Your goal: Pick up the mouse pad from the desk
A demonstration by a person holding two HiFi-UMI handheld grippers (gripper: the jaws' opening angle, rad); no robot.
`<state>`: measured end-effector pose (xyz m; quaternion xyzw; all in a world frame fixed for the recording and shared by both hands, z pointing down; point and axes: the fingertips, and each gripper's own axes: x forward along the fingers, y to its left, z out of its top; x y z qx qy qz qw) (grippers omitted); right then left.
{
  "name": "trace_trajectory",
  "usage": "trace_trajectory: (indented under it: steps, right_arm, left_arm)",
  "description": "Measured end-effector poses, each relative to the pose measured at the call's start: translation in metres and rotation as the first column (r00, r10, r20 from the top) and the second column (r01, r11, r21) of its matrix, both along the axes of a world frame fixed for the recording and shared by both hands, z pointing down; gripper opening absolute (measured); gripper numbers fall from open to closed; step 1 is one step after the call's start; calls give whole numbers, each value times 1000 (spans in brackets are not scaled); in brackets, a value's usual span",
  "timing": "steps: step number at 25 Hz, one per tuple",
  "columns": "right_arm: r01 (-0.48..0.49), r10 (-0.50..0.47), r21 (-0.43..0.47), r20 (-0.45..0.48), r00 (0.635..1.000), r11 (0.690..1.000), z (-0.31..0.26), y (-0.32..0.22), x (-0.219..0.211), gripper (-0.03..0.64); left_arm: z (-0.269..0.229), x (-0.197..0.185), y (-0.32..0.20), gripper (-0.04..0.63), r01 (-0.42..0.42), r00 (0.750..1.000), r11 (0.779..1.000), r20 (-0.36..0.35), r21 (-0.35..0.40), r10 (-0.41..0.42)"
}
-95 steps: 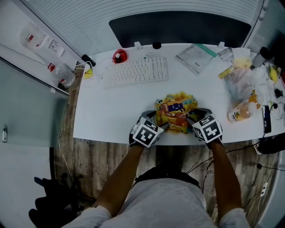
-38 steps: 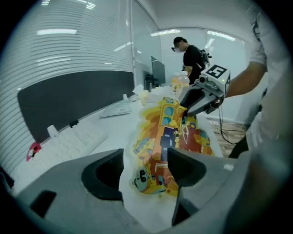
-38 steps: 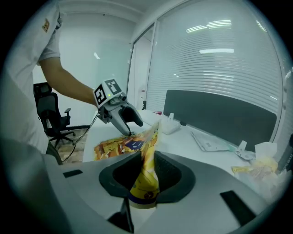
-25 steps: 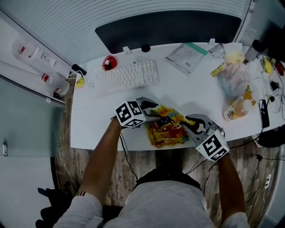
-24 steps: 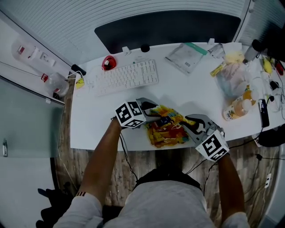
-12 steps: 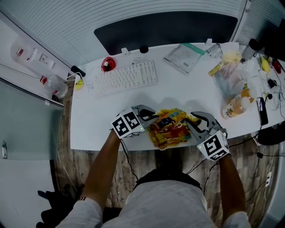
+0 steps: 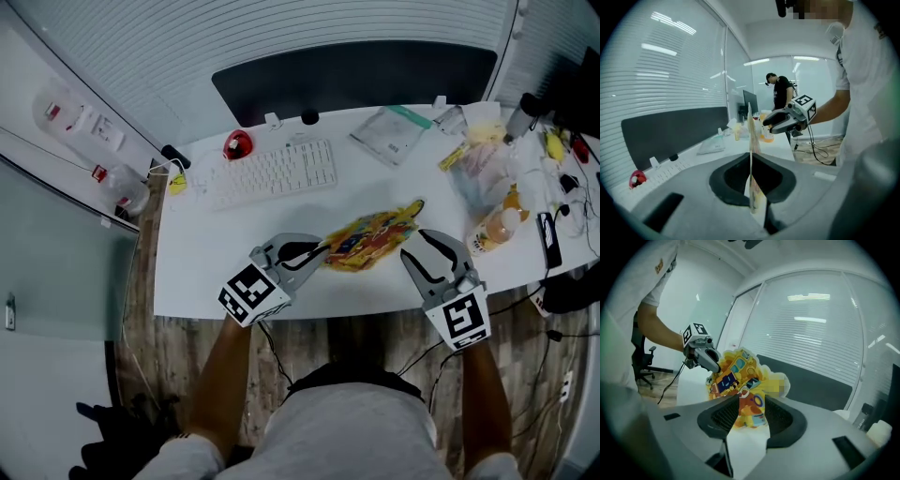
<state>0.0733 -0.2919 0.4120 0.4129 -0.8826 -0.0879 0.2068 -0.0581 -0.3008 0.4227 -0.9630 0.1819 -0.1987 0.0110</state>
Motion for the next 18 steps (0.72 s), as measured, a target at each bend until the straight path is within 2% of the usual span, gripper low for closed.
trace_trajectory:
  steps: [5, 9, 13, 18]
  right_arm:
    - [-32, 31, 0, 143, 989, 1000, -28, -1, 7, 153]
    - [-19, 23, -17, 288, 957, 1000, -52, -3, 10, 189]
    - [18, -11, -15, 387, 922, 1000, -75, -5, 16, 234]
    - [105, -84, -27, 421, 903, 994, -86, -10, 13, 253]
  left_arm:
    - [-50, -7, 3, 23, 80, 989, 993, -134, 87, -68]
    - [-88, -11, 11, 23, 103, 966, 989, -249, 105, -74]
    - [-116, -11, 22, 22, 86, 945, 990, -324, 111, -46]
    - [-141, -5, 34, 23, 16, 928, 992, -370, 122, 31]
